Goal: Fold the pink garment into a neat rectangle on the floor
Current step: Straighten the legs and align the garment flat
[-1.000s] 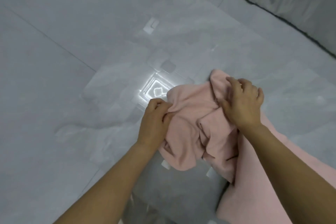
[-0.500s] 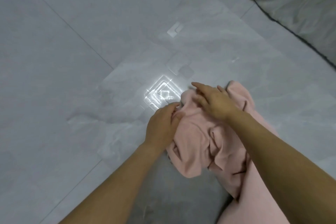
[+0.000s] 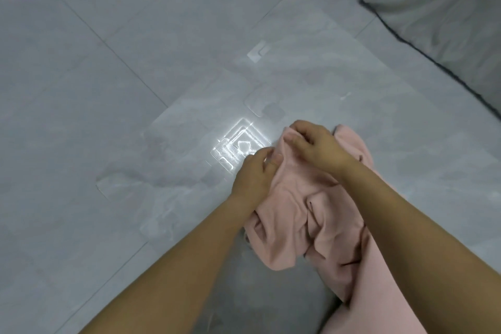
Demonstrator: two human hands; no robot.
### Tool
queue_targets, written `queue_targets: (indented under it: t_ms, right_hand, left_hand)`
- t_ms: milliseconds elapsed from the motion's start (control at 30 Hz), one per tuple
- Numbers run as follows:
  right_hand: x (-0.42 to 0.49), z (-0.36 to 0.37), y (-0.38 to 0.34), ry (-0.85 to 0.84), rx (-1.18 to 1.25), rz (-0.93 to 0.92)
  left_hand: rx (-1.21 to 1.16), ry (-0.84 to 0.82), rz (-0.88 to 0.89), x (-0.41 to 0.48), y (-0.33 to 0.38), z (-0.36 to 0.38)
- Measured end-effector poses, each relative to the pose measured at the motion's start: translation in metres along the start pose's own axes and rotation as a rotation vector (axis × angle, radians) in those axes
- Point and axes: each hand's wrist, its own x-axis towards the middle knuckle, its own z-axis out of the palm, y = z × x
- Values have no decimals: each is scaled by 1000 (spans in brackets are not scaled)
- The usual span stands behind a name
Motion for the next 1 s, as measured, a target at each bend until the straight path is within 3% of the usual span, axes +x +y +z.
queue_targets:
  t_ms: [100, 200, 533, 700, 800, 900, 933, 1000]
  right_hand:
    - [0, -11, -20, 55, 126, -22]
    - [2, -21, -33, 107, 198, -46]
    - [17, -36, -89, 182, 212, -159]
    - [27, -44, -107, 265, 237, -218]
    - [31, -41, -86, 212, 31, -66]
    - [26, -29, -45, 19, -459, 180]
    - [21, -23, -31, -56, -629, 233]
    - [11, -15, -8, -188, -829, 327]
  left_hand:
    - [-89, 106, 128, 2, 5, -4]
    - [-199, 138, 129, -4, 16, -12]
    - [-135, 618, 251, -13, 57, -78]
    - [-51, 633, 355, -12, 86, -115]
    - [65, 473, 316, -6, 73, -110]
    - [246, 212, 182, -1, 34, -94]
    - [291, 192, 167, -2, 21, -90]
    - [301, 304, 191, -6, 1, -88]
